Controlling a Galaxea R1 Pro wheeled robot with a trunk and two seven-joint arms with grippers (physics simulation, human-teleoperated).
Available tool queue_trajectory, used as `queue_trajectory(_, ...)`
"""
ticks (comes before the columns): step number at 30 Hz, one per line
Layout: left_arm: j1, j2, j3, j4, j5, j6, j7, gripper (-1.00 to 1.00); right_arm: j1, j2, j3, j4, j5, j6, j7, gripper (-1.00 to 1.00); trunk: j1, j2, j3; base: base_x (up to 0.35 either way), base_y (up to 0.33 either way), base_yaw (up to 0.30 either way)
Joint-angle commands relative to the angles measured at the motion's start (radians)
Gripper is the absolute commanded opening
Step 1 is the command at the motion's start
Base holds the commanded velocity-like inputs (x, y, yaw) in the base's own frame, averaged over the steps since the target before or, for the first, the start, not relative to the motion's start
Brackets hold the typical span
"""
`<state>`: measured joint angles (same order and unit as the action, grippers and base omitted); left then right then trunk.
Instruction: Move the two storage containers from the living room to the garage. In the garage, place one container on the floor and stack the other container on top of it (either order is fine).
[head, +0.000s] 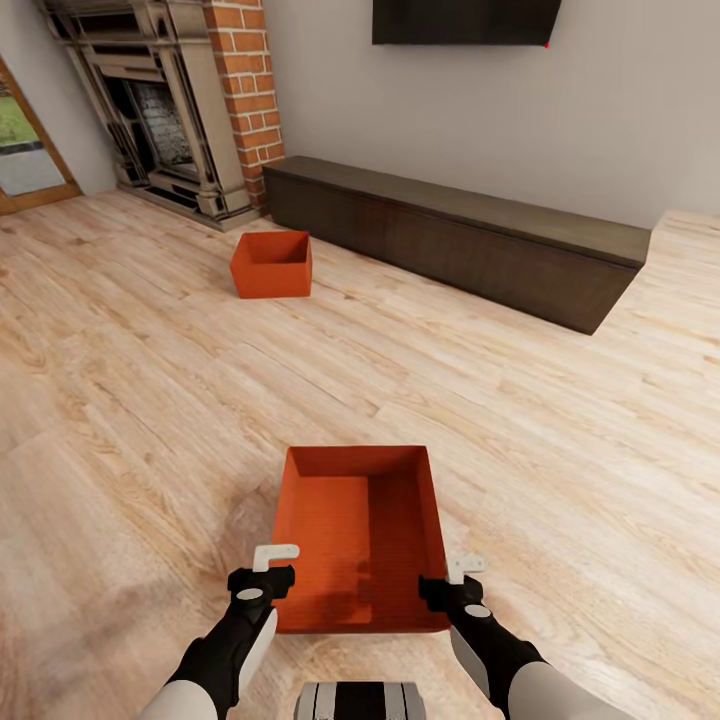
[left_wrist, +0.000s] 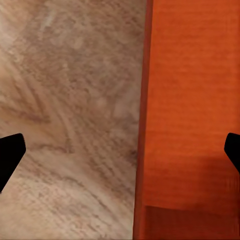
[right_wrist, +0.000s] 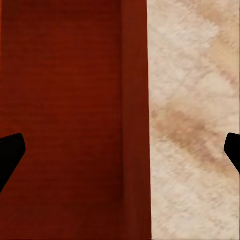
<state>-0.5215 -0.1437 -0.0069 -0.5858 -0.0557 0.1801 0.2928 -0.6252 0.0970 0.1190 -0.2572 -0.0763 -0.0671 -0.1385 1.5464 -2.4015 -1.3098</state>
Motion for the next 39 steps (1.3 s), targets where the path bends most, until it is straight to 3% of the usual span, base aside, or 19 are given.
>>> queue_trajectory(1, 0.000, 0.000, -0.001, -0.002, -0.006, 0.007, 0.003, 1.00, -0.001, 0.000, 0.008, 0.001, -0.008, -0.003, -0.006, 1.00, 0.004, -0.008, -0.004, 0.000, 0.000, 0.000)
queue_trajectory(39, 0.000, 0.000, 0.000, -0.002, -0.006, 0.008, 0.005, 1.00, -0.001, 0.000, 0.007, 0.001, -0.008, -0.003, -0.006, 1.00, 0.008, -0.015, -0.007, 0.000, 0.000, 0.000)
